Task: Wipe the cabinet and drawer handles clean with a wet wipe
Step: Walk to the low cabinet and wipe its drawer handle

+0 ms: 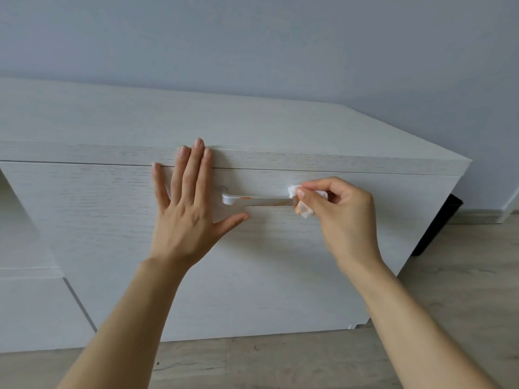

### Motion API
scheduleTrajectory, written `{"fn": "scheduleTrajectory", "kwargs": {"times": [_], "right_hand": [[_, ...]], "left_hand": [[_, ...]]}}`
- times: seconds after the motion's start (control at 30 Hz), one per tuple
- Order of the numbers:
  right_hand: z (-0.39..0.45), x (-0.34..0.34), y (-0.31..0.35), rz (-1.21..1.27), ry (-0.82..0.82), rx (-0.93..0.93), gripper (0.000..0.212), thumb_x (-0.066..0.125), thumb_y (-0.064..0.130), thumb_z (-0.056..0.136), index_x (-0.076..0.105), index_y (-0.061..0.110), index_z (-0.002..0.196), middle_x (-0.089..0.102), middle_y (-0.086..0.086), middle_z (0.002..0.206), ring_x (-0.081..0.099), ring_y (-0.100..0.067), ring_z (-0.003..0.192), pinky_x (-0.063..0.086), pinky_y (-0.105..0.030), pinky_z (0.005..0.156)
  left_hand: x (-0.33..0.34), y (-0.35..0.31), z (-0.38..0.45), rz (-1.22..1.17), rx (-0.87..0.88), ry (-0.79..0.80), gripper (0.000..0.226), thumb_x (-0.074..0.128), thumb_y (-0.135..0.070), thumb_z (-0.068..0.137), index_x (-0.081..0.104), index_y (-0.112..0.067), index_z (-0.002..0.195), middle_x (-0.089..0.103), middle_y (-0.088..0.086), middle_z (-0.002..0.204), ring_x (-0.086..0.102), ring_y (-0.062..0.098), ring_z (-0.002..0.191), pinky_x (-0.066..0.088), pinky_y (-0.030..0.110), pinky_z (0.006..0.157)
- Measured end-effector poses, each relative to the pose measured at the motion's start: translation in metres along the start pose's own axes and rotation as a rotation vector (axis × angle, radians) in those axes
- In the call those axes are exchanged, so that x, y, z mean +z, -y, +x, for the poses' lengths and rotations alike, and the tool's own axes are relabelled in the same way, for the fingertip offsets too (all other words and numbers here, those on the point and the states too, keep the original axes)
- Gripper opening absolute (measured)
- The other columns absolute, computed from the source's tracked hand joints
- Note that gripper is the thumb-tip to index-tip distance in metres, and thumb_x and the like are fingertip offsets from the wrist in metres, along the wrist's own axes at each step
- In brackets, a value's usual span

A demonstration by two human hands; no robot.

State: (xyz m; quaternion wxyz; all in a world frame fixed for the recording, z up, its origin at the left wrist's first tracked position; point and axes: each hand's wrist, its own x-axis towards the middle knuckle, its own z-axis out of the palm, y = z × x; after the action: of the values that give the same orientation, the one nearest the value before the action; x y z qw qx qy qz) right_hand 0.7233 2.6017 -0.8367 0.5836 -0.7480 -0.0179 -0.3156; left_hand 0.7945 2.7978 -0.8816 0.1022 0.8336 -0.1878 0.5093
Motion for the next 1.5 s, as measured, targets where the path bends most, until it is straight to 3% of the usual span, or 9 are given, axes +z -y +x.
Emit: {"fn": "scheduleTrajectory", "kwargs": {"times": [0.13, 0.27, 0.4, 0.77, 0.93, 1.07, 1.17, 1.3, 1.5], "right_hand": [[-0.004, 0.012, -0.007, 0.022, -0.121, -0.027, 0.017, 0.07, 0.009, 0.081, 0.072, 0.021, 0.069, 0.065, -0.003, 0.064, 0.06, -0.011, 0.058, 0.047, -0.024, 0.065], [-0.013, 0.002, -0.02, 0.013, -0.287, -0.01, 0.021, 0.068, 0.012, 0.083, 0.068, 0.024, 0.066, 0.067, -0.002, 0.069, 0.062, -0.014, 0.064, 0.049, -0.022, 0.067], [-0.018, -0.006, -0.026, -0.152, -0.176, 0.007, 0.026, 0.07, 0.007, 0.081, 0.066, 0.028, 0.066, 0.067, 0.001, 0.078, 0.061, -0.004, 0.059, 0.044, -0.01, 0.06], [-0.014, 0.028, -0.018, 0.415, -0.281, 0.027, 0.016, 0.071, 0.013, 0.082, 0.071, 0.002, 0.093, 0.061, 0.009, 0.06, 0.057, -0.005, 0.06, 0.049, -0.013, 0.066], [-0.018, 0.037, -0.02, 0.29, -0.381, -0.003, 0.019, 0.06, 0.019, 0.091, 0.064, 0.031, 0.106, 0.069, 0.017, 0.076, 0.067, 0.001, 0.082, 0.055, -0.027, 0.087], [-0.019, 0.032, -0.024, 0.271, -0.39, -0.026, 0.023, 0.056, 0.011, 0.094, 0.052, 0.031, 0.104, 0.068, 0.003, 0.081, 0.062, -0.005, 0.064, 0.056, -0.029, 0.071], [-0.017, 0.028, -0.023, 0.316, -0.311, -0.044, 0.009, 0.059, 0.004, 0.091, 0.057, 0.012, 0.094, 0.066, -0.002, 0.069, 0.059, -0.014, 0.059, 0.047, -0.022, 0.057], [-0.024, 0.036, -0.027, 0.307, -0.346, -0.073, 0.014, 0.059, 0.005, 0.09, 0.071, 0.014, 0.092, 0.064, 0.008, 0.065, 0.057, -0.003, 0.063, 0.047, -0.013, 0.062], [-0.037, 0.049, -0.032, 0.246, -0.37, -0.138, 0.02, 0.056, 0.011, 0.092, 0.069, 0.013, 0.107, 0.064, -0.01, 0.083, 0.061, -0.006, 0.074, 0.047, -0.013, 0.077]], "left_hand": [[0.003, 0.003, -0.001, -0.015, 0.004, -0.015, 0.099, 0.038, -0.071, 0.084, 0.011, 0.0, 0.148, 0.012, 0.012, 0.155, -0.003, 0.02, 0.147, -0.009, 0.046, 0.115], [0.008, 0.005, -0.001, -0.015, 0.005, -0.024, 0.101, 0.035, -0.074, 0.085, 0.009, -0.001, 0.149, 0.01, 0.012, 0.155, -0.009, 0.014, 0.146, -0.01, 0.046, 0.115], [0.014, 0.001, -0.001, 0.009, -0.023, -0.074, 0.103, 0.037, -0.076, 0.085, 0.011, 0.0, 0.148, 0.012, 0.012, 0.155, -0.009, 0.014, 0.146, -0.009, 0.047, 0.115], [0.019, 0.002, -0.001, 0.033, -0.016, -0.139, 0.104, 0.039, -0.078, 0.084, 0.013, -0.001, 0.148, 0.015, 0.013, 0.154, -0.005, 0.015, 0.146, -0.005, 0.049, 0.115], [0.019, 0.001, 0.0, 0.035, -0.03, -0.145, 0.104, 0.038, -0.079, 0.084, 0.012, -0.002, 0.149, 0.011, 0.011, 0.155, -0.006, 0.015, 0.146, -0.006, 0.048, 0.115], [0.019, 0.001, 0.0, 0.021, -0.031, -0.14, 0.103, 0.037, -0.079, 0.084, 0.012, -0.001, 0.148, 0.013, 0.012, 0.154, -0.006, 0.014, 0.146, -0.006, 0.048, 0.115], [0.019, 0.001, 0.0, 0.021, -0.03, -0.139, 0.103, 0.038, -0.078, 0.085, 0.012, -0.002, 0.148, 0.012, 0.012, 0.154, -0.006, 0.015, 0.146, -0.007, 0.047, 0.115], [0.018, 0.001, 0.0, 0.019, -0.023, -0.135, 0.102, 0.037, -0.078, 0.085, 0.011, -0.003, 0.149, 0.011, 0.011, 0.154, -0.007, 0.014, 0.146, -0.007, 0.047, 0.115], [0.019, 0.001, 0.0, 0.018, -0.024, -0.141, 0.102, 0.037, -0.078, 0.085, 0.012, -0.002, 0.148, 0.011, 0.011, 0.154, -0.004, 0.018, 0.147, -0.008, 0.047, 0.115]]}}
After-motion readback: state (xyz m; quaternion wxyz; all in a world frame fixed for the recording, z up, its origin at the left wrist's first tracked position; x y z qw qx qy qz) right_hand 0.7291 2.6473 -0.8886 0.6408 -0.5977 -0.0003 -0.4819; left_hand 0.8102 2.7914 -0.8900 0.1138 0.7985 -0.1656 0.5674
